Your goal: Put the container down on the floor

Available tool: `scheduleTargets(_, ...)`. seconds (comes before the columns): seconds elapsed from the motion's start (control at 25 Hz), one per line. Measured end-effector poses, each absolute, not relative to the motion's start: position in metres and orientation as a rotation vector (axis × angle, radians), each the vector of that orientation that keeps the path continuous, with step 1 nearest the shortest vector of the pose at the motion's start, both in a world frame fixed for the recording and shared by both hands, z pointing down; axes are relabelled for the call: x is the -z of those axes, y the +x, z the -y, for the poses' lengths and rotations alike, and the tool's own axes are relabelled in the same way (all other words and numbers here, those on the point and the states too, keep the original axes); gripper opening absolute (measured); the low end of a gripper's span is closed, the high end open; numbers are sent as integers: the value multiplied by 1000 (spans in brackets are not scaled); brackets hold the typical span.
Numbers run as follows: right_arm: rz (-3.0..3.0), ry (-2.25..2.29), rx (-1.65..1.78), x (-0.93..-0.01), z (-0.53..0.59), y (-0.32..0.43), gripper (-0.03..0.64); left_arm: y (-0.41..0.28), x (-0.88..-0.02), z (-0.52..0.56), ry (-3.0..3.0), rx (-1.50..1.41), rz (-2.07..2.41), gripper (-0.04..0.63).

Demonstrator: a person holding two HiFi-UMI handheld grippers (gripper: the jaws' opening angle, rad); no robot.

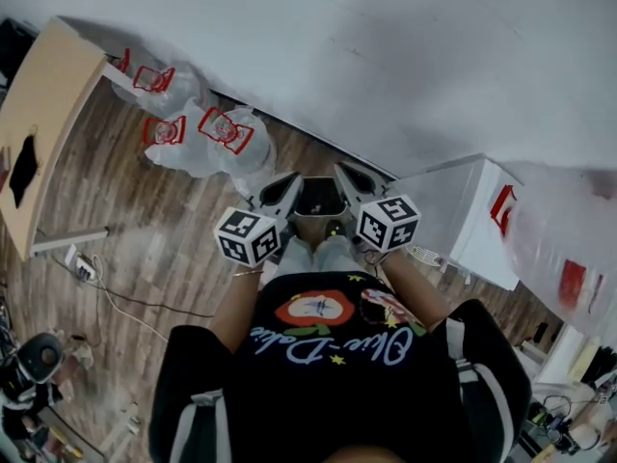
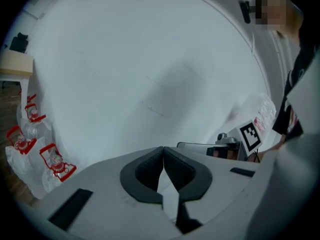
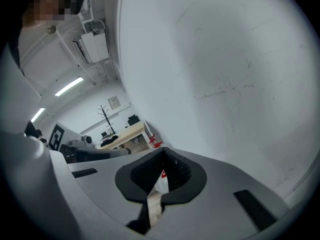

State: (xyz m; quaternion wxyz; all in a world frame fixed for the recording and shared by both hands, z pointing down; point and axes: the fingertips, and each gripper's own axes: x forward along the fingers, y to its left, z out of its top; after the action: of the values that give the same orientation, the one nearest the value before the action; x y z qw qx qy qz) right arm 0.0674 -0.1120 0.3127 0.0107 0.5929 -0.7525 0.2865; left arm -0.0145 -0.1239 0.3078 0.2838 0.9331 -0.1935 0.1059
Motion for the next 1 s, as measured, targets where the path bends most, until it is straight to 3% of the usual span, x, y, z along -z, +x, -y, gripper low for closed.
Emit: scheduleTargets(1.0, 2439, 1888, -675, -247, 117, 61, -2, -15, -245, 122, 2653, -210, 530, 6)
